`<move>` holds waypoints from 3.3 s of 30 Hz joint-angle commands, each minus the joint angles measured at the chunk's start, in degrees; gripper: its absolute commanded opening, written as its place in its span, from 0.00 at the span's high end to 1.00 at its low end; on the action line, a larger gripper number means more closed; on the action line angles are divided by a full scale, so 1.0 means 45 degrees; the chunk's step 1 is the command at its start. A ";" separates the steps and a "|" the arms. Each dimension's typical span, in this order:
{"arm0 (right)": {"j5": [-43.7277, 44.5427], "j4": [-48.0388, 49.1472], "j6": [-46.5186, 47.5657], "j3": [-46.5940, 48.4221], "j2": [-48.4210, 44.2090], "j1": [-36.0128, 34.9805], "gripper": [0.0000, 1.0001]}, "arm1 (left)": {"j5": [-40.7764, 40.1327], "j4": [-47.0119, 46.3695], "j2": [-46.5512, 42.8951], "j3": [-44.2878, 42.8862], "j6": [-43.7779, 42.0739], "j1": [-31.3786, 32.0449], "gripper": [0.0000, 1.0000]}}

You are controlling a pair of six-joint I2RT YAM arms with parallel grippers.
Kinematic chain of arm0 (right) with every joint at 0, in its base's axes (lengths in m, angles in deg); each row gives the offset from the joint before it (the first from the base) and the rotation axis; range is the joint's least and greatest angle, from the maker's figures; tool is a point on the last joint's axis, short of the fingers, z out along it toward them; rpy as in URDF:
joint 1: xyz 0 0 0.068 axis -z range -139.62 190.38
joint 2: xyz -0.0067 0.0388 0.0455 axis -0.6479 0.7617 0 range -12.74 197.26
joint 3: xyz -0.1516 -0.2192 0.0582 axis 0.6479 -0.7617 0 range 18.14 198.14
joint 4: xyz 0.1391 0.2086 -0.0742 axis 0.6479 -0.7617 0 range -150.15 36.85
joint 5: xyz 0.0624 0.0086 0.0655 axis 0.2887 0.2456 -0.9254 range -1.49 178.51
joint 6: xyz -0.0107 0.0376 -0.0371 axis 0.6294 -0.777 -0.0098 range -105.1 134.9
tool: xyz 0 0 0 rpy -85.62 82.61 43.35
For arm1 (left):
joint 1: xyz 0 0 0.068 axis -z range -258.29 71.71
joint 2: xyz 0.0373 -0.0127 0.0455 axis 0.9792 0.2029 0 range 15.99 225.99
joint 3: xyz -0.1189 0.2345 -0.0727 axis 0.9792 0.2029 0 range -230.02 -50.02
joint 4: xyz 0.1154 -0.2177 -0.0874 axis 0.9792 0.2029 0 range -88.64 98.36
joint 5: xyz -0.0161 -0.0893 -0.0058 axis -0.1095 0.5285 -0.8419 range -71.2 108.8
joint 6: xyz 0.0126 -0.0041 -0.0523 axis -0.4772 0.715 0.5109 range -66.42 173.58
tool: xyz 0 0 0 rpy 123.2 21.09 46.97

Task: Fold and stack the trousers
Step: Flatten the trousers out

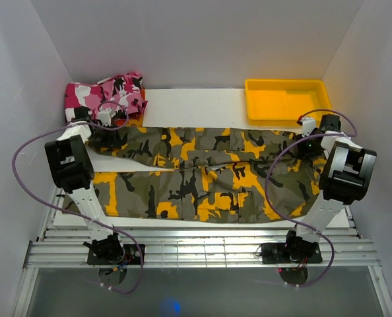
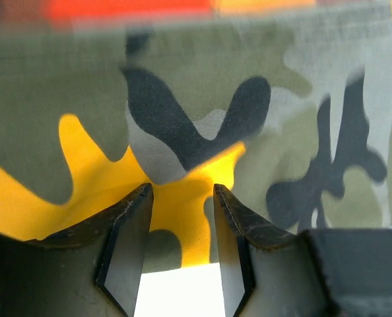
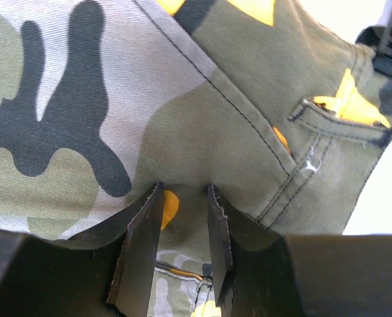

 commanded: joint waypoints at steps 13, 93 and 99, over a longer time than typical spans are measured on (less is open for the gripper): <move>0.1071 -0.0779 0.0731 -0.0376 -0.0237 0.2161 0.61 | 0.1705 0.2221 -0.3572 0.0402 0.0844 -0.0177 0.38; 0.0933 -0.5957 0.5614 -0.3890 -0.4380 0.1731 0.49 | -0.1400 0.3549 -0.4025 0.6553 -0.2143 -0.4805 0.48; 0.0777 -0.5292 0.4814 -0.4574 -0.3326 0.1594 0.50 | -0.1557 0.3549 -0.1759 0.3857 -0.2103 -0.5666 0.49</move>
